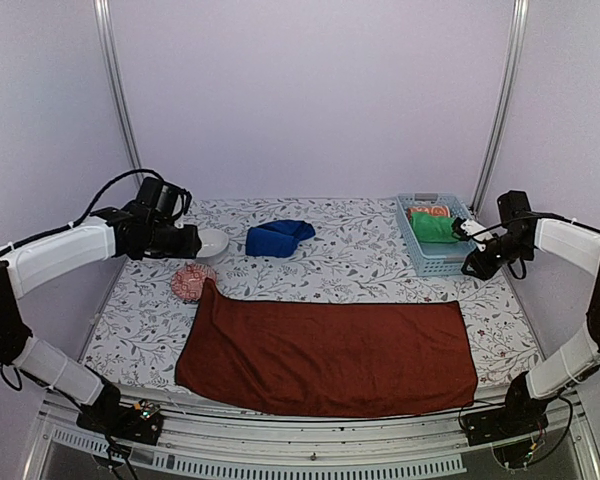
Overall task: Roll the towels
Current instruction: Flatten out the towel at the center of the board, then pick up the towel from the center of the board.
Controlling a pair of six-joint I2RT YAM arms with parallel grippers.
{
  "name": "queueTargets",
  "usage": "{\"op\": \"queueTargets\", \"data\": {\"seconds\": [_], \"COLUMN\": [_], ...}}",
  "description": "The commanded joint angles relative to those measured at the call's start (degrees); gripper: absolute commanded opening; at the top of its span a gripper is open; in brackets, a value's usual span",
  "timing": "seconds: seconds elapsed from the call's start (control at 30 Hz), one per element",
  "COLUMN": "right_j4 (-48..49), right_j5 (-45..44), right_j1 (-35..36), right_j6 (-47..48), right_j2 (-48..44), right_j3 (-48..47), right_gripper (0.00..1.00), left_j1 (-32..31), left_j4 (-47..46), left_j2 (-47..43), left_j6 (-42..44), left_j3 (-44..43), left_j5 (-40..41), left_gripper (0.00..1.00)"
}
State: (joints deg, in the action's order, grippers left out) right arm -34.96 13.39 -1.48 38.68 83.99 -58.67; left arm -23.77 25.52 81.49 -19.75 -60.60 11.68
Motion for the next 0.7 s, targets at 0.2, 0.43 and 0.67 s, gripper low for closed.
{"op": "queueTargets", "data": {"seconds": [0.2, 0.43, 0.67], "right_j4": [0.0, 3.0, 5.5], "right_j5": [-0.9, -1.1, -2.5], "right_j1": [1.5, 3.3, 3.3], "right_j6": [1.0, 0.0, -0.8], "right_j2": [4.0, 9.7, 12.1], "right_j3": [2.5, 1.6, 1.0], "right_gripper": [0.23, 0.2, 0.2], "left_j1": [-0.1, -6.6, -6.5], "left_j4": [6.9, 0.9, 7.9], "left_j2": [-1.7, 4.6, 26.2], "left_j6": [-6.5, -6.1, -3.9], "left_j3": [9.4, 1.5, -16.0], "left_j5": [-14.4, -17.3, -11.6], "left_gripper": [0.0, 0.0, 0.0]}}
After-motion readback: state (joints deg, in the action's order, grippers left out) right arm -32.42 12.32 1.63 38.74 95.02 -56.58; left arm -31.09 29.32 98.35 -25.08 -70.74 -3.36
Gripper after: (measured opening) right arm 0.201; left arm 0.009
